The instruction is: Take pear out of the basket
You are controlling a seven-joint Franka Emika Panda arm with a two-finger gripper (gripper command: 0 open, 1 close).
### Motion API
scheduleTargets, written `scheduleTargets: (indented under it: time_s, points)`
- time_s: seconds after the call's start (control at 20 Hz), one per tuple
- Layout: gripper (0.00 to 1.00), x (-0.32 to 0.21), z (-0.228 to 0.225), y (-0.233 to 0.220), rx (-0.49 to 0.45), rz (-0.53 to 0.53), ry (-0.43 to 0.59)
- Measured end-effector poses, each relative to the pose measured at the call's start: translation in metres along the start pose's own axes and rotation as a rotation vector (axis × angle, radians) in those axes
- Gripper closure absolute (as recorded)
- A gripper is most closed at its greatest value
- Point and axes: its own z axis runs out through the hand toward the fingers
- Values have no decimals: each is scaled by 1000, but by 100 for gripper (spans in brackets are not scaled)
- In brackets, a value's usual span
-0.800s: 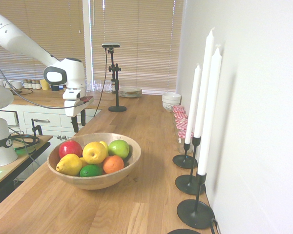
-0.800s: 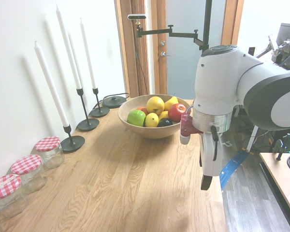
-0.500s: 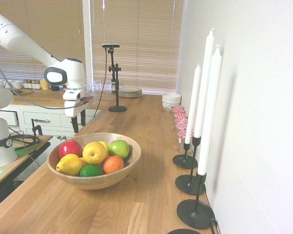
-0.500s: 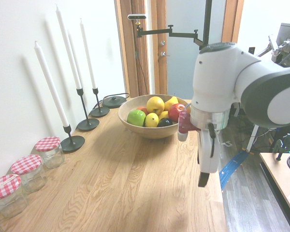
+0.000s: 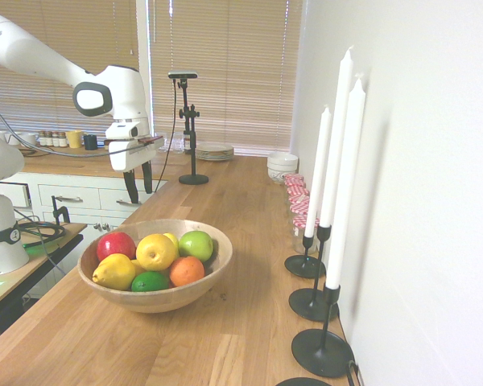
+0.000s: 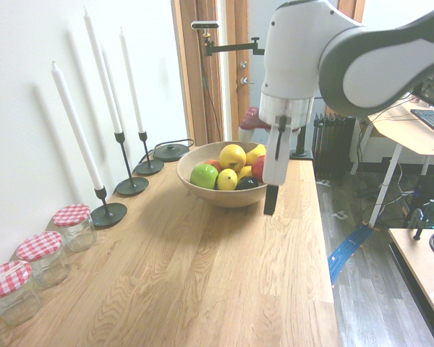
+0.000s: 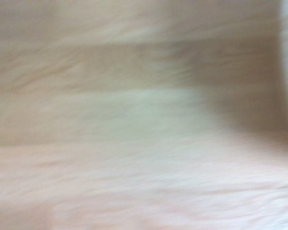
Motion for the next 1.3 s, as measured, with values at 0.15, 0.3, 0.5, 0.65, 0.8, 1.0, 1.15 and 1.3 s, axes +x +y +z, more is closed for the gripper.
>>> scheduleTargets:
  time_s: [0.15, 0.3, 0.5, 0.65, 0.8, 1.0, 1.15, 1.3]
  points:
    - [0, 33, -8, 22, -11, 32, 8]
    - [0, 67, -21, 51, -14, 69, 13]
    - [0, 104, -29, 90, -16, 113, 16]
    - [0, 128, -24, 107, -28, 131, 9]
    - [0, 154, -19, 113, -45, 139, 1]
    - [0, 188, -15, 108, -61, 137, -11]
    - [0, 212, -9, 100, -69, 136, -20]
    - [0, 234, -2, 95, -77, 136, -31]
